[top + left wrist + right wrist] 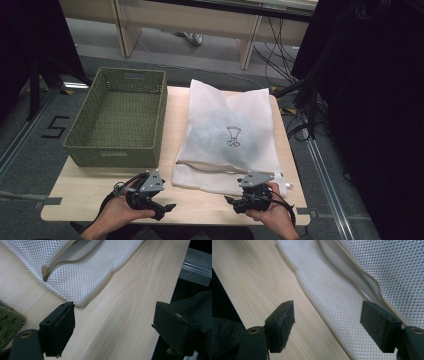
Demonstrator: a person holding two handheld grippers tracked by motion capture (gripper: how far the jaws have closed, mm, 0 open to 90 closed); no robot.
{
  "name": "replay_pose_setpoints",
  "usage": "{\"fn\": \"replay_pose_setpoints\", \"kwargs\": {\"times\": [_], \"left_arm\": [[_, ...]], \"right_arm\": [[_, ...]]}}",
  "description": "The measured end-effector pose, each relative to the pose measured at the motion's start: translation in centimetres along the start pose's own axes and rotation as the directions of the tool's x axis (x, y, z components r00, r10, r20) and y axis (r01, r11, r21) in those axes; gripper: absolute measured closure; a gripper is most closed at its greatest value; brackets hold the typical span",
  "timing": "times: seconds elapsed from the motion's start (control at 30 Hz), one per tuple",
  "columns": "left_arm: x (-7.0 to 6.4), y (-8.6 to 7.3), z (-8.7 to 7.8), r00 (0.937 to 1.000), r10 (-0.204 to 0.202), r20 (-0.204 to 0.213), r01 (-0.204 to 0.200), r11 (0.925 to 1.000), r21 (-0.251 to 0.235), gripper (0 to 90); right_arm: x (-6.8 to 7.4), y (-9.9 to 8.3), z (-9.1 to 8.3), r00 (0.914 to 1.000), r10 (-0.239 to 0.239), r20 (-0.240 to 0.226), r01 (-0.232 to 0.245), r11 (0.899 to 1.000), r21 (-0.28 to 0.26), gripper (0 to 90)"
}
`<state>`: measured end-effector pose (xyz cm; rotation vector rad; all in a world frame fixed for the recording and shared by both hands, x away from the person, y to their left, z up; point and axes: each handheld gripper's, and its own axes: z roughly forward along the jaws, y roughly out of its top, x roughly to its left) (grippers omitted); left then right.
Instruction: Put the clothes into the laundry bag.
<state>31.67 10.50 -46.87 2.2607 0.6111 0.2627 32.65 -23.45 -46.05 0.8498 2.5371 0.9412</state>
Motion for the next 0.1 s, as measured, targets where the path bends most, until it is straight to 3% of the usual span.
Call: {"fn": "replay_pose_setpoints", "kwargs": {"times": [0.1], "left_arm": [[0.01, -0.01, -0.05, 1.0, 0.001, -0.006, -0.001, 1.0, 0.0, 17.1]], "right_arm": [[0.07, 0.03, -0.05, 0.9999, 0.014, 0.003, -0.014, 1.0, -0.006, 28.4]]}}
